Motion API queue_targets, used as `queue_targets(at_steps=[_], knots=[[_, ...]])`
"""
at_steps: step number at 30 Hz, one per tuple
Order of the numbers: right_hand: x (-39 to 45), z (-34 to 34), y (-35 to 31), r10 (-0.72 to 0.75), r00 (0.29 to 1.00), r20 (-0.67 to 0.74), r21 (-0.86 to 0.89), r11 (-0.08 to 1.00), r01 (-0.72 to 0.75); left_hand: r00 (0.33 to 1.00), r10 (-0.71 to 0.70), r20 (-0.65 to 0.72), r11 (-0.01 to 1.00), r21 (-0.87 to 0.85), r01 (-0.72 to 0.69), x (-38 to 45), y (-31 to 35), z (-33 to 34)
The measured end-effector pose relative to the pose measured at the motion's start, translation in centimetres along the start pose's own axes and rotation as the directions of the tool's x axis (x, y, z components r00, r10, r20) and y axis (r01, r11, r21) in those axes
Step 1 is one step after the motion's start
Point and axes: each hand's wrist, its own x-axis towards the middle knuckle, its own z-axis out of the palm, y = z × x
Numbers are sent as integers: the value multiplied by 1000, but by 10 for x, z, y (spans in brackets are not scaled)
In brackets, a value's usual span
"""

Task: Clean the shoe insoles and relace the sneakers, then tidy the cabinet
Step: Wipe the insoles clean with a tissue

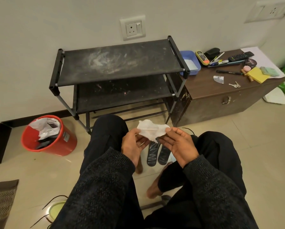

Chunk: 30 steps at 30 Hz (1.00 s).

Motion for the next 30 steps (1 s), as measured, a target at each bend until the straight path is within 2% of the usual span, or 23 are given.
queue_targets(at_steps=[2,4,10,18,20,23,25,27,30], knots=[[-2,1,-2,36,999,8,70,997,-36,998,-69,14,992,-108,70,-1,1,-1],[-5,1,-3,34,999,8,85,996,-35,992,-116,55,983,-139,123,-2,2,-1],[-9,1,-4,-40,999,-27,-40,998,39,970,-150,193,983,131,126,-3,-7,-2],[-6,-1,-3,-35,979,-202,-36,999,28,972,-106,208,977,203,63,5,-14,-3],[-7,-3,-4,-3,984,-176,-3,1000,3,971,-92,221,975,220,43,4,-15,-3],[-10,-2,-4,40,997,-60,-18,999,-41,975,-58,214,974,228,8,4,-15,-2],[-8,-2,-2,0,997,-73,-38,999,-3,983,-43,178,971,239,-1,4,-16,-2],[-5,-4,0,-90,984,-151,-127,989,71,994,-39,106,964,265,10,6,-16,-4],[2,-13,0,-293,935,-201,-409,892,192,1000,-16,-6,940,340,17,9,-16,-9]])
